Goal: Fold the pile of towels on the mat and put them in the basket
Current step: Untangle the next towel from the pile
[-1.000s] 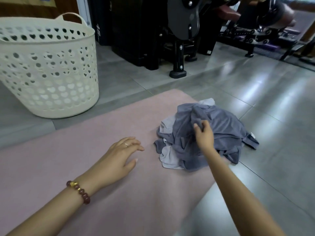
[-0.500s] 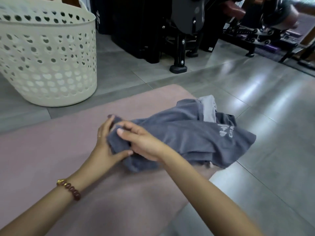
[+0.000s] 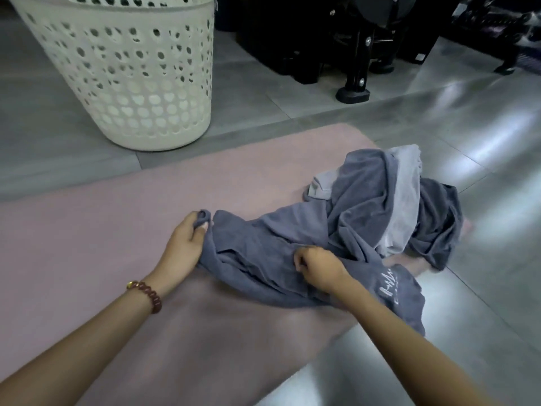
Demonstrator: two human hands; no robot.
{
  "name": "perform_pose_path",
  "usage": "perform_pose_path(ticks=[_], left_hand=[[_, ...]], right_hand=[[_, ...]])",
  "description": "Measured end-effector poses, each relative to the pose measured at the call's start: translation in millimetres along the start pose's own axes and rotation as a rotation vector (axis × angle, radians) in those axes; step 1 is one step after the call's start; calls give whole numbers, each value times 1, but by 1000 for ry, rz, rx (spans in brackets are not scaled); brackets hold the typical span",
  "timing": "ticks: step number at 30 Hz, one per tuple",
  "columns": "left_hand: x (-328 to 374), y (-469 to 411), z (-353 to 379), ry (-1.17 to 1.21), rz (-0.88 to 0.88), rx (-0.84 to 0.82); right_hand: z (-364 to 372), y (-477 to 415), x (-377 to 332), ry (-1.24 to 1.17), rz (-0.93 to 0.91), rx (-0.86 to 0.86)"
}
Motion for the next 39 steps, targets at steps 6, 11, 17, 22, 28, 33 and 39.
perform_pose_path(ticks=[6, 11, 17, 22, 28, 33, 39], left_hand=[[19, -17, -140, -154, 62, 498], [51, 2, -241, -233, 140, 877], [-8, 15, -208, -535, -55, 505], [-40, 27, -120, -897, -55, -5], [-66, 34, 1, -884, -117, -539], [-79, 39, 9, -864, -182, -549], [0, 52, 8, -3, -6, -508]], right_hand=[[-59, 5, -84, -901, -190, -159], [-112, -24, -112, -1672, -128, -23], [-134, -34, -49, -1489, 176, 653], [-143, -12, -4, -1246, 210, 732], [-103, -15, -13, -700, 183, 243], [-18, 4, -37, -325, 138, -200], [-16, 52, -134, -1064, -126, -566]])
Point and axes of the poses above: each hand's wrist, its own y-axis away from the middle knuckle, its own z-axis out of the palm, x = y × z, the point moved 10 cm from there along -y, towards the middle knuckle, and after that the axes turned 8 degrees about z, right-handed, at the moved point
